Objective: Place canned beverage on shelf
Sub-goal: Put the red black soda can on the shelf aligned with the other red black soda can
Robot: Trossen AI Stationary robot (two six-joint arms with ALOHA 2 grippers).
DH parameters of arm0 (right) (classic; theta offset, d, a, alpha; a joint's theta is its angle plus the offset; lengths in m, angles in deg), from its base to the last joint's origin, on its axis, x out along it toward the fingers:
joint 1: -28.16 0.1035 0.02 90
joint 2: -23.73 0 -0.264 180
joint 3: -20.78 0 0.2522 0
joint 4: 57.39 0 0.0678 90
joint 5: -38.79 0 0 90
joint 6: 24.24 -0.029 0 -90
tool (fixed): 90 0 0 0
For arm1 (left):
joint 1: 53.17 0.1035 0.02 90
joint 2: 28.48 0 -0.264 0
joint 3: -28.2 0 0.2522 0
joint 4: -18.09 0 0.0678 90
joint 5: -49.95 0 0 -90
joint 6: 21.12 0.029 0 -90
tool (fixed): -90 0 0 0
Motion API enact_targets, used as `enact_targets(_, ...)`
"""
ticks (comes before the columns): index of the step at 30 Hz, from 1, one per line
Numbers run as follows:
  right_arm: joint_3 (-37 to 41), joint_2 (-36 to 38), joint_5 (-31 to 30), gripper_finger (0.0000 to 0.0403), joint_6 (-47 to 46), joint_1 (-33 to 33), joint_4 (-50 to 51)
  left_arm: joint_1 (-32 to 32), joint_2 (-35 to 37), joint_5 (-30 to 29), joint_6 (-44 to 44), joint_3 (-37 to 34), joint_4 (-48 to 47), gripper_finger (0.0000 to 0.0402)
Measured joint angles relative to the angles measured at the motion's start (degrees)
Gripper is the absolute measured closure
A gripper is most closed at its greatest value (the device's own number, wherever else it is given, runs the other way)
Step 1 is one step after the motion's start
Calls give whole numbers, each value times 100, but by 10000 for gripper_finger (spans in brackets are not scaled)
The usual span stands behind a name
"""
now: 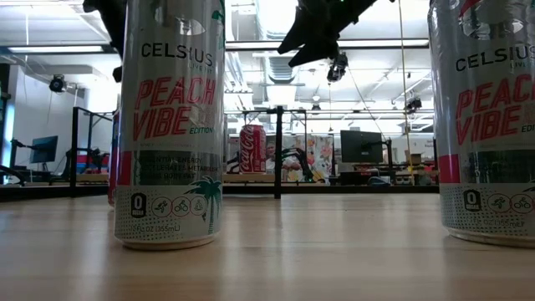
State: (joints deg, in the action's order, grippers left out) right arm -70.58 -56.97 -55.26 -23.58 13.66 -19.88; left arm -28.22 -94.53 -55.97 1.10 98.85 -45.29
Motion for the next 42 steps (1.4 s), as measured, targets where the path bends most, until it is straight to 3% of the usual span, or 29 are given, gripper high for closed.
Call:
enact_targets(14,-1,0,0,74,22,0,0,68,-128,-275,-341,-2,656,402)
enact_targets(23,-1,0,1,74,8,1,1,70,194,-311,-143,52,408,402)
enact_targets(29,-1,0,2,74,-15,0,2,181,238,-871,24,52,410,402)
enact_targets(42,2,0,2,74,-24,4,5,584,53,-859,251,35,270,402)
